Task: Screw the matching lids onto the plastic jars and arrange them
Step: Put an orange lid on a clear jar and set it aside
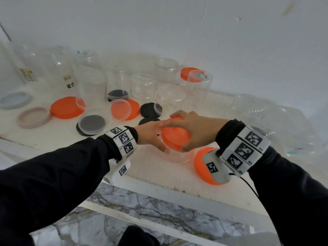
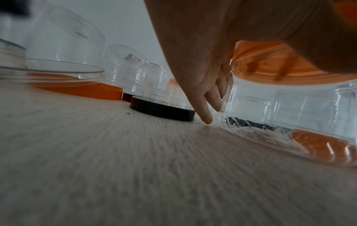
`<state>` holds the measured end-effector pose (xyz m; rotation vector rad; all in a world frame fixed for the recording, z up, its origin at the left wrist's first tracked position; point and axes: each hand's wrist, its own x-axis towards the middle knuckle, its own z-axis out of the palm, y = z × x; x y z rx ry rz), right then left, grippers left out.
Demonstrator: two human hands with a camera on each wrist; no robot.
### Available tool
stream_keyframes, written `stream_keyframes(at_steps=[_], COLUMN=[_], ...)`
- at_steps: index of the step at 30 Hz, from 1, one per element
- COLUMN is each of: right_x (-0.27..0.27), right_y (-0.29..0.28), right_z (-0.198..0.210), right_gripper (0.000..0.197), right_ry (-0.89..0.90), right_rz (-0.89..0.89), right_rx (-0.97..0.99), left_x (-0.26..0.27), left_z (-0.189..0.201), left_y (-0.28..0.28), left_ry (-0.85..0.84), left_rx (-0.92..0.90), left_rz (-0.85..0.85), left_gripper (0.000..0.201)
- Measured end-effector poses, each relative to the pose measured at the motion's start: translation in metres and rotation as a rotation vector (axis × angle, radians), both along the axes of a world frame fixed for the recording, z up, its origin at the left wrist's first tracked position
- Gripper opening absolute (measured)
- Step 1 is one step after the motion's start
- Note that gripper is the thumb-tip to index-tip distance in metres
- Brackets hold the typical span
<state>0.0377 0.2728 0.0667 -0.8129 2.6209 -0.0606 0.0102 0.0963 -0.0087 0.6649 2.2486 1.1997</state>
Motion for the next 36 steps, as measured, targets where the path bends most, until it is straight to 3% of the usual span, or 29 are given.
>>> stream_keyframes(at_steps=[6,12,17,20,23,26,32,36], right_x=[0.004,0.002,0.002,0.004,0.002,0.0,0.002,-0.001], right_y=[-0.007,0.001,-0.005,-0.003,0.004,0.009,-0.002,0.005], right_z=[-0.011,-0.005,-0.013,-0.016,-0.014,-0.01,-0.015,-0.009], right_gripper=[0.085,0.085,0.075,0.084,0.088,0.079,0.075,0.082], right_ry=[0.267,-0.002,0.195,0.285,0.152,-0.004,0.209,0.109], right_rz=[-0.124,0.041,-0.052,-0.079,-0.022,0.008,-0.045,-0.011], right_rx=[0.095,-0.064,-0.034,0.022,-0.028,-0.128,-0.024,-0.003], left_x=[0.001,0.003,0.004,0.004,0.004,0.004,0.003,0.003], left_z=[0.002,0.002,0.003,0.004,0.005,0.004,0.004,0.004], left_y=[0.0,0.0,0.0,0.0,0.001,0.001,0.0,0.0], left_ry=[0.011,0.001,0.002,0.001,-0.018,-0.049,-0.037,-0.049], left_rx=[-0.03,-0.001,-0.005,-0.002,0.01,0.025,0.033,0.033], left_rz=[0.018,0.017,0.019,0.009,0.006,0.012,0.004,-0.001], left_gripper=[0.069,0.074,0.073,0.068,0.07,0.072,0.07,0.071])
